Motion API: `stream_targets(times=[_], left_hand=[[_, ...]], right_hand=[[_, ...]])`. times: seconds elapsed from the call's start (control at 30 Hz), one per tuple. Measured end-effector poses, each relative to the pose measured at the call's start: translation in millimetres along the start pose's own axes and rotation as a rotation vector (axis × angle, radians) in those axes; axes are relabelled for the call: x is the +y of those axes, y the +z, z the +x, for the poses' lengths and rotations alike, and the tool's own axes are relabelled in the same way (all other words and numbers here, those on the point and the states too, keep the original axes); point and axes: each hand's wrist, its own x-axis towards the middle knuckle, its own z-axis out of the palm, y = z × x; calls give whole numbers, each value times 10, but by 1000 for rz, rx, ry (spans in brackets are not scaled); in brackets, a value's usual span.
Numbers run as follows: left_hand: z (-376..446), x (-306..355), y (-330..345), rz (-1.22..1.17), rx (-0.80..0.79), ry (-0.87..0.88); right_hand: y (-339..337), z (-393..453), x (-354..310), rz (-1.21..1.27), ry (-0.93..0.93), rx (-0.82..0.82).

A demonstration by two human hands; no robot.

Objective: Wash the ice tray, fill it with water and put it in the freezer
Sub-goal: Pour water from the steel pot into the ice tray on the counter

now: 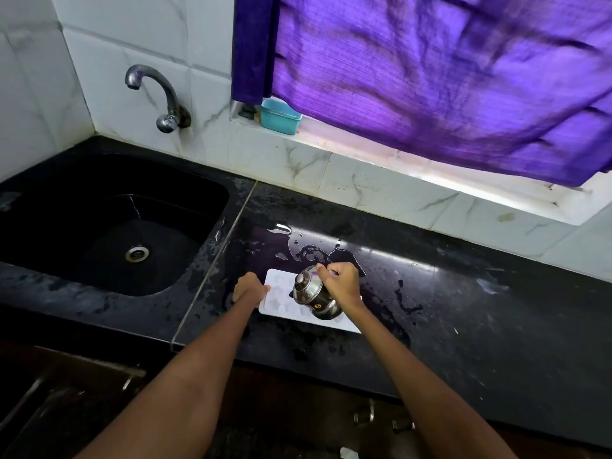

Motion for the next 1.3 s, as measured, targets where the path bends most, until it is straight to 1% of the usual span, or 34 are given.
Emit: stream_targets(times=[0.17, 0.27, 0.87, 1.3], left_hand=[[-13, 1, 7, -2, 2, 0], [-9, -12, 0, -12, 1, 3], [0, -47, -13, -43, -11, 10], [15, -51, -7, -36, -10, 21]], right_hand=[[61, -19, -64, -44, -85, -25], [87, -18, -85, -57, -106, -39], [149, -6, -79, -106, -105, -41], [148, -15, -72, -93, -121, -35]])
